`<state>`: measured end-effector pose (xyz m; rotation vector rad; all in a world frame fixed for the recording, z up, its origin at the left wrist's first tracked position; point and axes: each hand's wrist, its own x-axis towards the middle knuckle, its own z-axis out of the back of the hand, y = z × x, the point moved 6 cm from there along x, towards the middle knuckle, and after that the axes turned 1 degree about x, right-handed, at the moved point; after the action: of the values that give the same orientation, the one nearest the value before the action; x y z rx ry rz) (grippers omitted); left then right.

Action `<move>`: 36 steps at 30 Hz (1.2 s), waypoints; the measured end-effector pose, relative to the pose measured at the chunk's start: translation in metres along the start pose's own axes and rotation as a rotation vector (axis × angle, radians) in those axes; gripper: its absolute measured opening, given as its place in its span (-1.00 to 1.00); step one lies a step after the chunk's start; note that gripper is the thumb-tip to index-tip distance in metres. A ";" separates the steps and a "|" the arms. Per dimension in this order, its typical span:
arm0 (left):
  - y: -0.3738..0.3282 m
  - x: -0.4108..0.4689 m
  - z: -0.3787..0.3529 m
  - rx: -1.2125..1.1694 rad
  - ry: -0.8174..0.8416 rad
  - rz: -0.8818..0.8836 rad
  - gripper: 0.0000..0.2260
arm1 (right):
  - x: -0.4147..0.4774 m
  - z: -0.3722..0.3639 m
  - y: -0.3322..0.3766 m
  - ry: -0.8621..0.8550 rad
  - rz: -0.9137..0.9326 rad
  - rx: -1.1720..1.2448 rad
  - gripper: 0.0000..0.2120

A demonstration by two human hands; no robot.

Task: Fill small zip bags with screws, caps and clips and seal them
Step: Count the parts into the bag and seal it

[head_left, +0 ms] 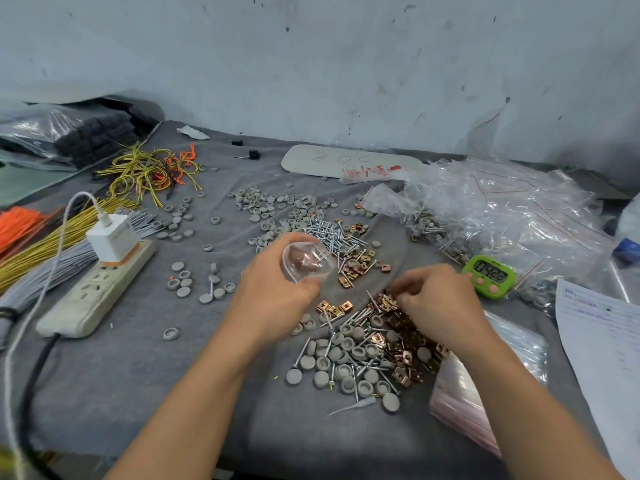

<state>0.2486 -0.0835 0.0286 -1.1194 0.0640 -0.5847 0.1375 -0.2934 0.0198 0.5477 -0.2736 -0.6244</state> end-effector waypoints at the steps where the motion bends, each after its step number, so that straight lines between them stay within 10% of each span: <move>1: 0.001 0.001 0.003 -0.042 -0.034 0.017 -0.53 | 0.000 -0.005 -0.002 0.058 0.008 -0.080 -0.81; 7: -0.002 -0.001 0.004 -0.079 -0.092 0.031 -0.47 | 0.000 -0.016 0.001 0.165 0.046 -0.269 -0.80; 18: -0.004 -0.002 -0.006 0.043 -0.026 0.015 -0.48 | -0.002 0.000 -0.011 -0.020 0.022 0.105 -0.54; 36: -0.010 -0.004 -0.011 0.083 -0.003 -0.001 -0.43 | -0.006 0.008 -0.013 -0.063 -0.041 0.377 -0.74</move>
<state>0.2374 -0.0937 0.0311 -1.0398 0.0359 -0.5815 0.1233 -0.3016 0.0186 0.8981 -0.4452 -0.6346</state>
